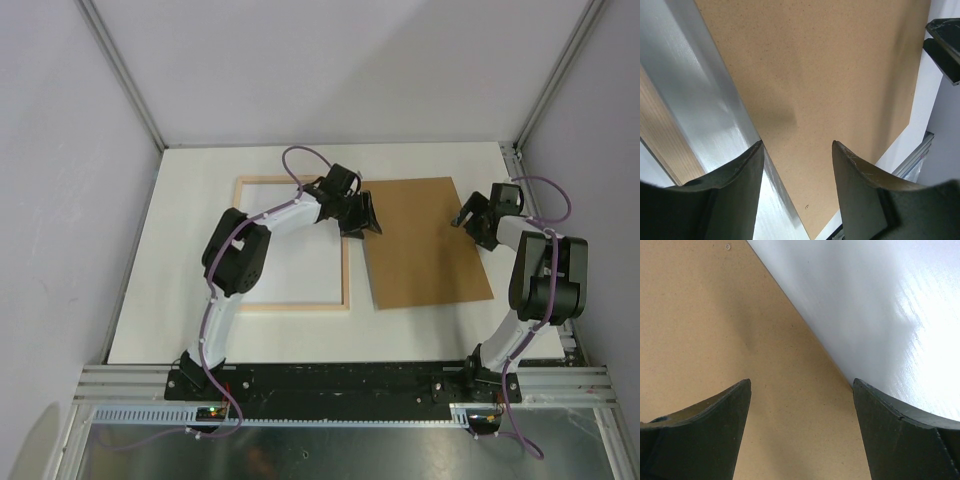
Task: Put the photo into the frame
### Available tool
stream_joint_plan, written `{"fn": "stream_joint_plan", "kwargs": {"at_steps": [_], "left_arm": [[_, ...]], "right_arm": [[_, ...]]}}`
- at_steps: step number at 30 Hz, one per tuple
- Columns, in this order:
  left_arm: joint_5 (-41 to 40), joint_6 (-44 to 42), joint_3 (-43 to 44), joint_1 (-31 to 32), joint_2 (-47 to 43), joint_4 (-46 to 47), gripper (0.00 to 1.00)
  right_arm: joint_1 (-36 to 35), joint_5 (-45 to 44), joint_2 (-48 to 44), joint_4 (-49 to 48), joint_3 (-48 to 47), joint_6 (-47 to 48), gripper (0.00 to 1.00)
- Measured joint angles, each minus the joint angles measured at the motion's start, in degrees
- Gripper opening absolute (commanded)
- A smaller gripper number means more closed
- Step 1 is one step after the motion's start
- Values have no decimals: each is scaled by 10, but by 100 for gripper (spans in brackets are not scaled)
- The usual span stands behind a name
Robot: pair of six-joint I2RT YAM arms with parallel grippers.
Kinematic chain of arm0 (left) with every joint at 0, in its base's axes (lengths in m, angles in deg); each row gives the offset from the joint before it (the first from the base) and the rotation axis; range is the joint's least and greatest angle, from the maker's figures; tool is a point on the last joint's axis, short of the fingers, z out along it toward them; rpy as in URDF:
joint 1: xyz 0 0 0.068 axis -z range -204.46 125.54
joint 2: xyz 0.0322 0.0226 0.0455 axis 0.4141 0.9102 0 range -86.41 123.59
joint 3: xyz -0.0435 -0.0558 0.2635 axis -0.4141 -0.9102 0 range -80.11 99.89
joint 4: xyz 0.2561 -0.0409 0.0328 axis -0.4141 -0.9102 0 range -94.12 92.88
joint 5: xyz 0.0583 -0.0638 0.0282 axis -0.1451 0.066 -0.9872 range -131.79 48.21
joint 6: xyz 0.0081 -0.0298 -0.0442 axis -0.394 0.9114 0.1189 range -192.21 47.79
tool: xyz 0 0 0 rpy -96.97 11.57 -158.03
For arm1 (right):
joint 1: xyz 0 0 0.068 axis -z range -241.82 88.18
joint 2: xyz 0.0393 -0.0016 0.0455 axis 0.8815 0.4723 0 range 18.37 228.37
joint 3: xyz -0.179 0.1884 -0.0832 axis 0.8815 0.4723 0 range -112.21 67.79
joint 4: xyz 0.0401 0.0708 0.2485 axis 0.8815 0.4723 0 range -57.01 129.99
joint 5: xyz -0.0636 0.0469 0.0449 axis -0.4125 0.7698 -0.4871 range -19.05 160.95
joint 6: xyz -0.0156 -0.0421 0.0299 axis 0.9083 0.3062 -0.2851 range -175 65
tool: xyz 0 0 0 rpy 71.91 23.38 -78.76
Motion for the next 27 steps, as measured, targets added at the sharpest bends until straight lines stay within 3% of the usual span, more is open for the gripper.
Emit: {"fn": "stream_joint_plan", "kwargs": {"at_steps": [13, 27], "left_arm": [[-13, -11, -10, -10, -40, -13, 59], [-51, -37, -159, -48, -139, -26, 59]], "right_arm": [[-53, -53, -5, 3, 6, 5, 86], [-174, -91, -4, -5, 10, -27, 86]]}}
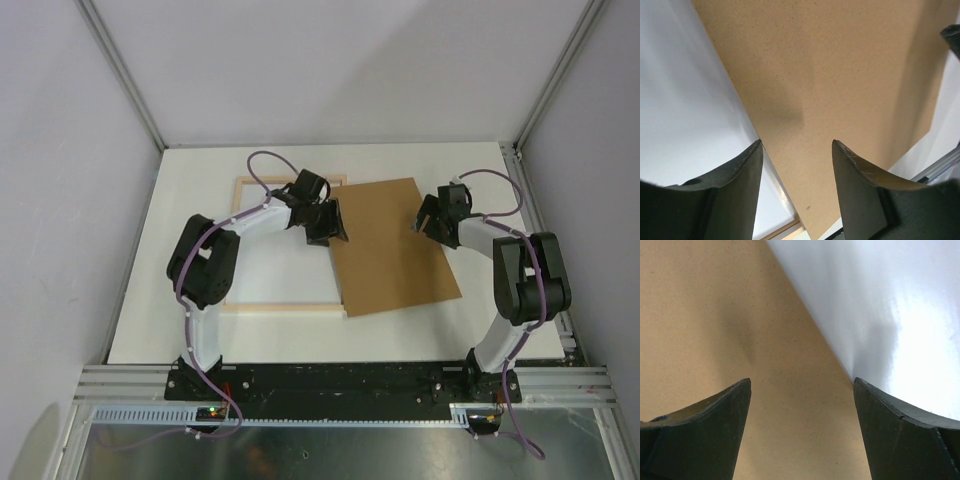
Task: Put the photo into the frame
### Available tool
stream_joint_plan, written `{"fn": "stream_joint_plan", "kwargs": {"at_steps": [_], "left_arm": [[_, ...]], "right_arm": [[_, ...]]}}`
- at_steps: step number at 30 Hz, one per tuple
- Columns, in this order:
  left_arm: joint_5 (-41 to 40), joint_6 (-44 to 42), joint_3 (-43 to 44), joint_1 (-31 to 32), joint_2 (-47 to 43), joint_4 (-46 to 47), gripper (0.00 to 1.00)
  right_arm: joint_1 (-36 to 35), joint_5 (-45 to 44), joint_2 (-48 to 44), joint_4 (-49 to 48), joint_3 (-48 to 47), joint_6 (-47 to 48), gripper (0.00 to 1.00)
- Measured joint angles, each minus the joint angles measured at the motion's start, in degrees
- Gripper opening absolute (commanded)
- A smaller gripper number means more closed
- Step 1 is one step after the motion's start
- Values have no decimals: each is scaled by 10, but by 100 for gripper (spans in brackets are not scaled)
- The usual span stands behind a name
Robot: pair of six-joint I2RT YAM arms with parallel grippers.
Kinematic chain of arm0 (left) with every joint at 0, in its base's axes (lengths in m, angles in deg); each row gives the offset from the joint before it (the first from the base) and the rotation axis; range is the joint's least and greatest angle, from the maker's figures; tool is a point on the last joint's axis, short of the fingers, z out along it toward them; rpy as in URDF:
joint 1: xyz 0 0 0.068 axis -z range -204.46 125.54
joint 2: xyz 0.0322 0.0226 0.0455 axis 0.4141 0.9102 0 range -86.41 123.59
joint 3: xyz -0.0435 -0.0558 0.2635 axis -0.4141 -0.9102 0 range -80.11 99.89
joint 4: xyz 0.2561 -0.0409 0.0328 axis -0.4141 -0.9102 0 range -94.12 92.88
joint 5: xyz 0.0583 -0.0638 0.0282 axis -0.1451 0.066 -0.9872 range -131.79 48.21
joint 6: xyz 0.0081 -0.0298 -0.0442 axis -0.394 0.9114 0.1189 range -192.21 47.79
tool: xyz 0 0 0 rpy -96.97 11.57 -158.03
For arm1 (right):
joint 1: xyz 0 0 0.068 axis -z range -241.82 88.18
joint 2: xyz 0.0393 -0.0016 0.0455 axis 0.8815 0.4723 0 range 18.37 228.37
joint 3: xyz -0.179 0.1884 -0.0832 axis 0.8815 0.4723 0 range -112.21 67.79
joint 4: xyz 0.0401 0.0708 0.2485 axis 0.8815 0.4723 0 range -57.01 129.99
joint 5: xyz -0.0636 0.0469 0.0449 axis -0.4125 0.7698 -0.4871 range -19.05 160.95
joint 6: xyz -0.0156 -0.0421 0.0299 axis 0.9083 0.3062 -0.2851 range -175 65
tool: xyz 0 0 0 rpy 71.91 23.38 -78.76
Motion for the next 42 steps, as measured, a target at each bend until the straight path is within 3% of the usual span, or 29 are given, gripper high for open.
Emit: {"fn": "stream_joint_plan", "kwargs": {"at_steps": [34, 42], "left_arm": [[5, -8, -94, -20, -22, 58, 65], [20, 3, -114, -26, -25, 86, 63]], "right_arm": [[-29, 21, 9, -32, 0, -19, 86], [-31, 25, 9, -34, 0, -19, 86]]}}
